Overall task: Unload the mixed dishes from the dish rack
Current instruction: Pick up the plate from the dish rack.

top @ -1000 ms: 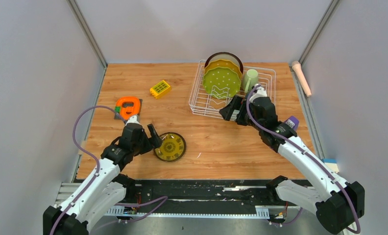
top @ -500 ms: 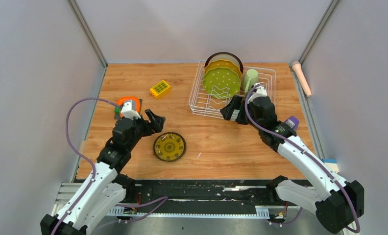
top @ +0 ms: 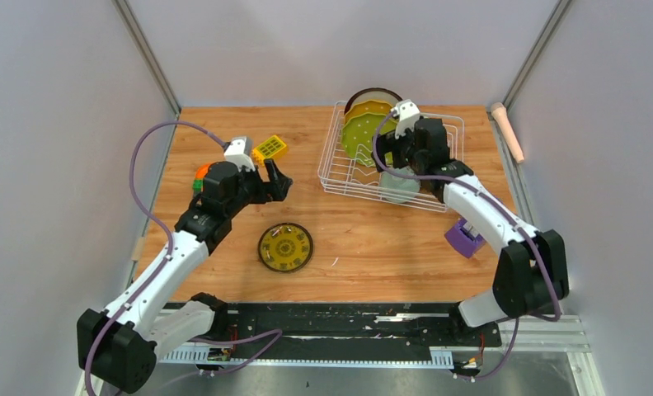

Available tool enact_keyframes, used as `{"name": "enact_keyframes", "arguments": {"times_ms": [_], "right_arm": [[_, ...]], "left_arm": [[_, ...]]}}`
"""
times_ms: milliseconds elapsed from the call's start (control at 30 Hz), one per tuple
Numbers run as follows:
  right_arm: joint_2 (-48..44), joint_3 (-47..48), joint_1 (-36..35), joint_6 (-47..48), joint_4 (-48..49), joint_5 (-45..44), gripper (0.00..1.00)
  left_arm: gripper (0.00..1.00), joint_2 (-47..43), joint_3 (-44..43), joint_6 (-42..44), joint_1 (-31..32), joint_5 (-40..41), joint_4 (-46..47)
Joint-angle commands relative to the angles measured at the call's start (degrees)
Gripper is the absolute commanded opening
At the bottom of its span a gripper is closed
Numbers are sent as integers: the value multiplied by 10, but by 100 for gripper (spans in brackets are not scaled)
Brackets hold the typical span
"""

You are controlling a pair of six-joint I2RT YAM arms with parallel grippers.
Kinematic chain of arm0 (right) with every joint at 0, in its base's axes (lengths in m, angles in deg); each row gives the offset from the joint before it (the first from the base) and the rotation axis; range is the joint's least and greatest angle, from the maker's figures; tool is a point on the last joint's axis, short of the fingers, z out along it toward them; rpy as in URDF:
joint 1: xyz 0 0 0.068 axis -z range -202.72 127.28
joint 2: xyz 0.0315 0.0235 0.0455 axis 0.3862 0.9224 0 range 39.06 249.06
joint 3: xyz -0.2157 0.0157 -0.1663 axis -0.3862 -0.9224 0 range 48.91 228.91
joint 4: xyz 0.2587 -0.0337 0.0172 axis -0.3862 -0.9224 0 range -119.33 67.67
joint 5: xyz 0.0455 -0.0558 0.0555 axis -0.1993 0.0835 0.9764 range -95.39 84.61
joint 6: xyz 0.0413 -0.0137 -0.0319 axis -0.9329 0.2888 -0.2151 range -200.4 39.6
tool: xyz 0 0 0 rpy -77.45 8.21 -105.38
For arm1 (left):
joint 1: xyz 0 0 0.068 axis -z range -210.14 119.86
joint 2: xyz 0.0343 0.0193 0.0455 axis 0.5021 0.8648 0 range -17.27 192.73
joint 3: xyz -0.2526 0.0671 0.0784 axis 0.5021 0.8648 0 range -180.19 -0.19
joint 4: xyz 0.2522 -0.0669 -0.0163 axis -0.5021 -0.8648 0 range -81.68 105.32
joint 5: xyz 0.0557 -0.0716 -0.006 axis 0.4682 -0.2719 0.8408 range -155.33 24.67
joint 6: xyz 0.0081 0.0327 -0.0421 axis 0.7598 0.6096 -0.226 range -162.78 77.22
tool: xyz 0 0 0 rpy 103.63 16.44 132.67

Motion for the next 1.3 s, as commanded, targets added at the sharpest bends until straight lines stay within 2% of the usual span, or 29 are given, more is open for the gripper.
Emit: {"name": "enact_keyframes", "arguments": {"times_ms": [0,233,600,1167,1267], "right_arm": [[63,84,29,151,42,53,96],[153,172,51,203,8,70,94],[215,239,80,223,-36,168,91],[280,276,82,259,-54,127,91],[293,282,82,272,-55,142,91]], "left_arm": [[100,-5,-13,21,-1,-23,-11],[100,-35,-4,21,-1,-22,-14],[100,-46,-8,20,-1,-2,-54],[100,-19,-38,25,-1,-7,-92],[100,-14,-43,24,-1,-12,-93]]}}
